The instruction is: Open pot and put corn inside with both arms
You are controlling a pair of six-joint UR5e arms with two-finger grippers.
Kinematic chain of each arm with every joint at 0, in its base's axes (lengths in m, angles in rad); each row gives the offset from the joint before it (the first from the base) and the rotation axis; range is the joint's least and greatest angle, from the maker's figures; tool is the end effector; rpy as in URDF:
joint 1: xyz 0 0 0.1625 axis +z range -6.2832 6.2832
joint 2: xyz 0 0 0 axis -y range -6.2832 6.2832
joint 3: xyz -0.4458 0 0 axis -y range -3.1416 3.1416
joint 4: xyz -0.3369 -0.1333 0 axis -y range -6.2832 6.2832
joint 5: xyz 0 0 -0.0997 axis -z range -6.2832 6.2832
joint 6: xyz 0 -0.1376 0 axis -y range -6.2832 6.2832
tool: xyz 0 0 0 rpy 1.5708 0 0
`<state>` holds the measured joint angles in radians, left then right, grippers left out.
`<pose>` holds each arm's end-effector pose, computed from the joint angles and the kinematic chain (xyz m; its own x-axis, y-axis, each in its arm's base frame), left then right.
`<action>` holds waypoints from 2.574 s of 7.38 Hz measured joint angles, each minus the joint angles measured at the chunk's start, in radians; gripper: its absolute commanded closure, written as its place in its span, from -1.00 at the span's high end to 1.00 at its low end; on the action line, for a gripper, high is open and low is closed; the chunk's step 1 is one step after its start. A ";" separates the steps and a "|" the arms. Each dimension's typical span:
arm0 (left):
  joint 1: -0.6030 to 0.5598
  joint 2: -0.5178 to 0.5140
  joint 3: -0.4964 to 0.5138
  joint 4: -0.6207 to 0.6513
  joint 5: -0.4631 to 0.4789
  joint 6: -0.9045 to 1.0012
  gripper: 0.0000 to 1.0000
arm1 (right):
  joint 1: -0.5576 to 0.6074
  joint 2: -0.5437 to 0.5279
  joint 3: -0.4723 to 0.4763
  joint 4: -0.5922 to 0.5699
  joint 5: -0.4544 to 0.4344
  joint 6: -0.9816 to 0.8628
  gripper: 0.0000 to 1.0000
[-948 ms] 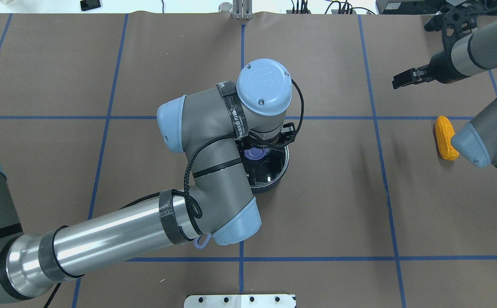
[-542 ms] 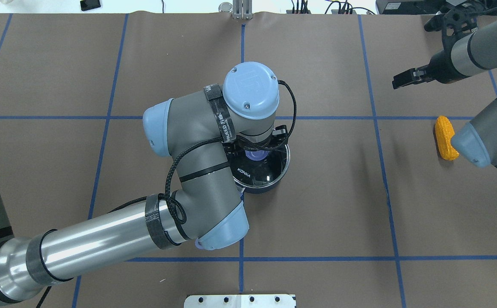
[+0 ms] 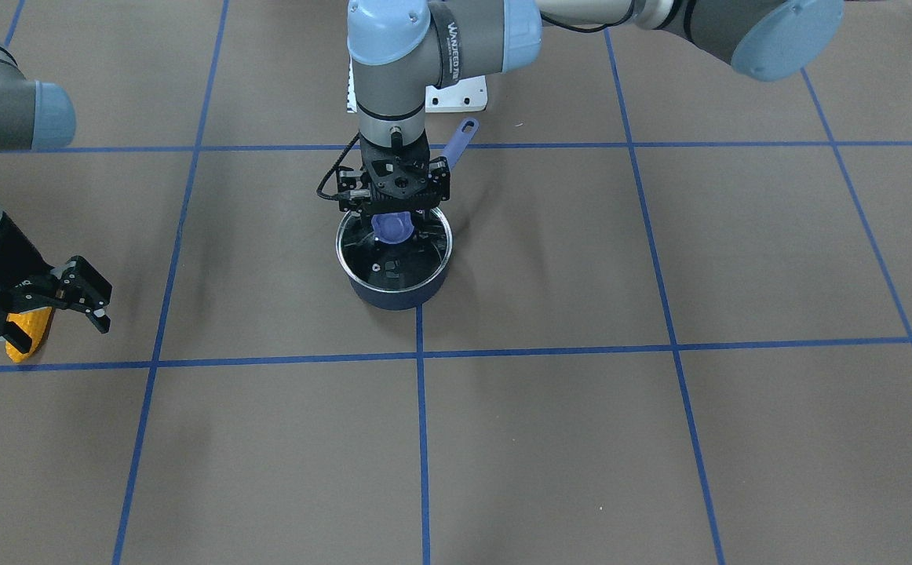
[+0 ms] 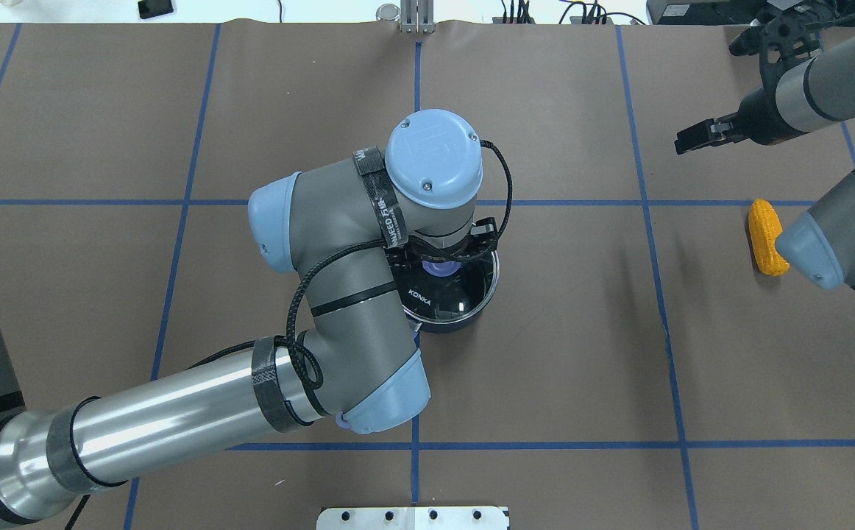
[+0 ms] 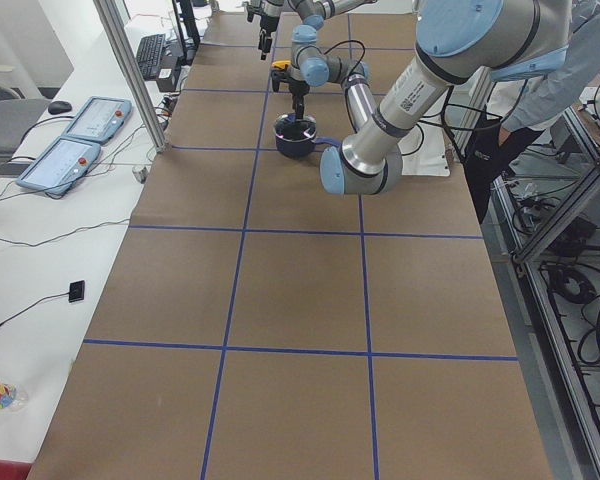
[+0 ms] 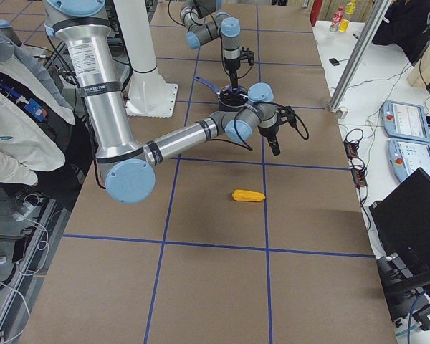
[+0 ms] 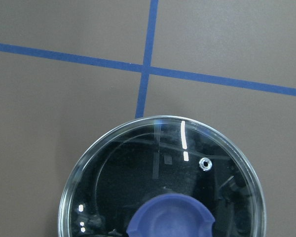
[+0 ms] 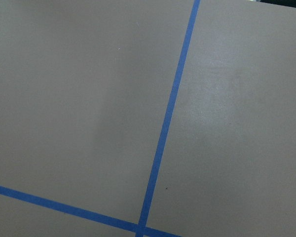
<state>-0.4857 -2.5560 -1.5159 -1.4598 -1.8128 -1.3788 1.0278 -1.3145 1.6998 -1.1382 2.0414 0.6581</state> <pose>0.6063 -0.4335 0.1571 0.6496 -0.1334 -0.7485 0.1777 0.9839 -0.0212 -0.2405 -0.5357 0.4782 0.6846 -0.2304 0.6916 -0.0826 0.9181 0.3877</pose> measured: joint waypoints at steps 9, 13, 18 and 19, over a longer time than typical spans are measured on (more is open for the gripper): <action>0.013 -0.003 -0.007 -0.007 0.010 0.038 -0.05 | -0.003 0.000 -0.002 0.002 0.000 0.000 1.00; -0.007 0.107 -0.262 0.110 0.004 0.184 -0.09 | -0.003 -0.002 -0.002 0.003 -0.001 0.000 1.00; -0.117 0.551 -0.574 0.070 -0.011 0.613 -0.09 | -0.016 -0.006 -0.007 0.009 -0.023 0.000 1.00; -0.141 0.671 -0.576 -0.047 -0.036 0.677 -0.09 | -0.017 -0.008 -0.007 0.009 -0.025 0.000 1.00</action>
<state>-0.6269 -1.8853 -2.0921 -1.5069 -1.8484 -0.7022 1.0104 -1.3222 1.6931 -1.1292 2.0168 0.6581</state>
